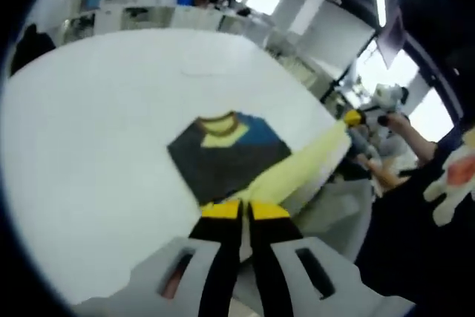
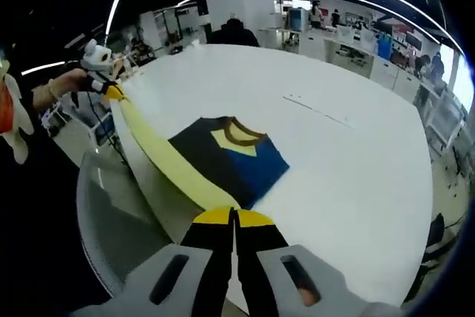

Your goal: Fold the garment on the visible template until the final outline fits inside the template.

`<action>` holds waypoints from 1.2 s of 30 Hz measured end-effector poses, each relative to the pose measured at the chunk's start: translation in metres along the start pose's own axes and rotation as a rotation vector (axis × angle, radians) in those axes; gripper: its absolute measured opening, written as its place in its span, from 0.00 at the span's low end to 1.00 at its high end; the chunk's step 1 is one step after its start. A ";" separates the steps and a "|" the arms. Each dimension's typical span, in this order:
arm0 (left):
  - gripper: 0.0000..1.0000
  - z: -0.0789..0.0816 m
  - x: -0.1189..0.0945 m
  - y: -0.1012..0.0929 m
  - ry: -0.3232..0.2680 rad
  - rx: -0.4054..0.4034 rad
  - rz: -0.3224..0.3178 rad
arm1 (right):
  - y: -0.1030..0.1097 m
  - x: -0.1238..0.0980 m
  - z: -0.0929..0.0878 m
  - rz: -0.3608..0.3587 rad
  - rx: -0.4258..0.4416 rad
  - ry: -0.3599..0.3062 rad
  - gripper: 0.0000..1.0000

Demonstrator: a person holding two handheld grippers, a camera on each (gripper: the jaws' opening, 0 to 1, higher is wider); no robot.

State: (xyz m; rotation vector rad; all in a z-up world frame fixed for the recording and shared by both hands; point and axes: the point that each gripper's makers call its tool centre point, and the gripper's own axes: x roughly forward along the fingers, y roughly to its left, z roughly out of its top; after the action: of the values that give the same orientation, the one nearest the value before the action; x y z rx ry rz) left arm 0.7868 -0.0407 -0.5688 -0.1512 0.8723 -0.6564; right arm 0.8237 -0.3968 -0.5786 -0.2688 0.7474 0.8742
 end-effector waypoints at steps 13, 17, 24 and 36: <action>0.00 0.040 0.038 0.036 -0.023 0.006 0.028 | -0.045 0.033 0.018 -0.014 -0.025 0.002 0.01; 0.00 0.045 0.050 0.049 -0.013 -0.002 0.037 | -0.056 0.046 0.021 -0.011 -0.031 0.014 0.01; 0.00 0.048 0.068 0.073 0.014 -0.012 0.050 | -0.071 0.067 0.025 -0.002 -0.037 0.032 0.01; 0.00 0.037 0.098 0.103 0.047 -0.075 0.066 | -0.091 0.105 0.028 0.014 -0.046 0.074 0.01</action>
State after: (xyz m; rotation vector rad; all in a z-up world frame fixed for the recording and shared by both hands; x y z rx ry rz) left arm 0.9088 -0.0213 -0.6487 -0.1745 0.9439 -0.5676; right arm 0.9513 -0.3772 -0.6383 -0.3387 0.7997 0.8993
